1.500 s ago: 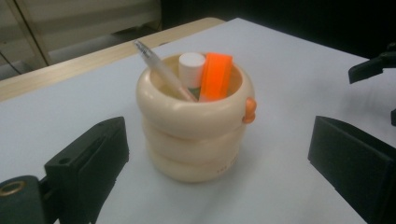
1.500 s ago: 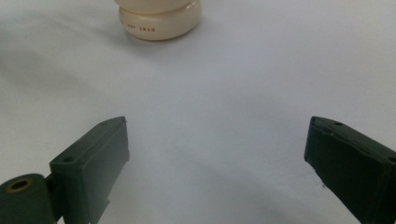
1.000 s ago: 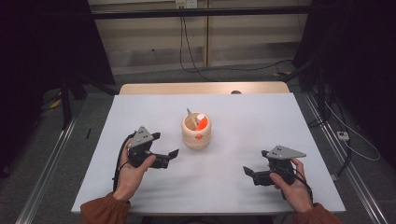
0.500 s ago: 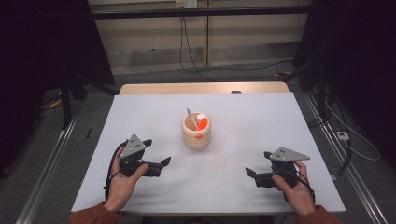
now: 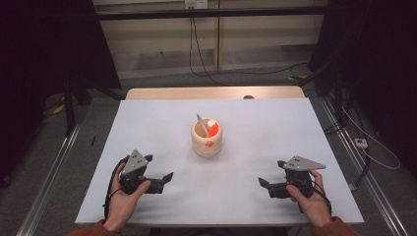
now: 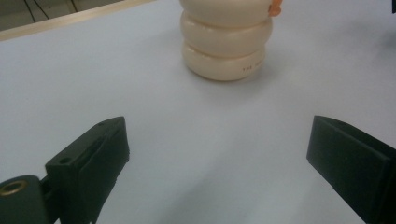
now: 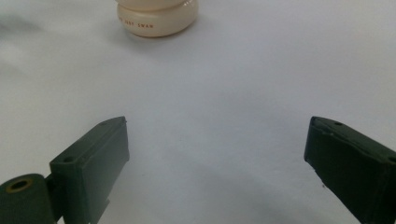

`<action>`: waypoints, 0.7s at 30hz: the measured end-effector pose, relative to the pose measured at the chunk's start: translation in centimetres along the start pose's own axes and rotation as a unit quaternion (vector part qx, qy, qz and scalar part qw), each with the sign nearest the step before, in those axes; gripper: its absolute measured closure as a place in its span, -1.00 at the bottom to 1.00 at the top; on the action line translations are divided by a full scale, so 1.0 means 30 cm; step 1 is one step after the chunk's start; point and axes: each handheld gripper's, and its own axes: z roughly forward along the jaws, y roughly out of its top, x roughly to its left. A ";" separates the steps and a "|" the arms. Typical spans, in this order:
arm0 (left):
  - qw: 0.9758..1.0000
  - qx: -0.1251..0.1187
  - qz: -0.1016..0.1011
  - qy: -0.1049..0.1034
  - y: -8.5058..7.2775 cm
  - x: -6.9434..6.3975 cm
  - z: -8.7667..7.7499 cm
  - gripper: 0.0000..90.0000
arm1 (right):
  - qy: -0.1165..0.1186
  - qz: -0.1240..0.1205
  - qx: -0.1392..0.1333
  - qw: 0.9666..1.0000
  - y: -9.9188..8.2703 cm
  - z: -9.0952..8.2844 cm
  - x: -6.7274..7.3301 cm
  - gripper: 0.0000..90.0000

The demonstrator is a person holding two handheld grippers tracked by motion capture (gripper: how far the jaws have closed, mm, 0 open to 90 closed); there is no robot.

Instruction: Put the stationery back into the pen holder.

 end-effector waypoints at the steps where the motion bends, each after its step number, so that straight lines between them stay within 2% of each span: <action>1: 1.000 0.001 -0.001 0.000 -0.007 0.001 -0.003 -0.88 | 0.000 0.000 0.000 1.000 0.000 0.000 0.000 -0.86; 5: 1.000 0.006 0.005 0.007 -0.035 -0.001 -0.024 -0.88 | 0.000 0.000 0.000 1.000 -0.001 -0.002 0.000 -0.86; 7: 1.000 0.005 -0.002 0.004 -0.045 -0.001 -0.029 -0.88 | 0.000 0.000 0.000 1.000 -0.003 -0.001 -0.001 -0.86; 9: 1.000 0.001 -0.004 0.011 -0.052 0.000 -0.030 -0.88 | 0.000 0.001 0.001 1.000 -0.004 0.000 -0.001 -0.86; 12: 1.000 -0.004 -0.005 0.009 -0.062 0.005 -0.026 -0.88 | 0.000 -0.002 0.002 1.000 -0.005 0.002 0.001 -0.86; 17: 1.000 -0.009 -0.020 0.019 -0.078 0.020 -0.032 -0.88 | 0.002 -0.002 0.004 1.000 -0.008 0.005 0.001 -0.86; 21: 0.999 -0.017 -0.019 0.022 -0.076 0.020 -0.037 -0.88 | 0.003 -0.002 0.004 1.000 -0.009 0.007 0.000 -0.86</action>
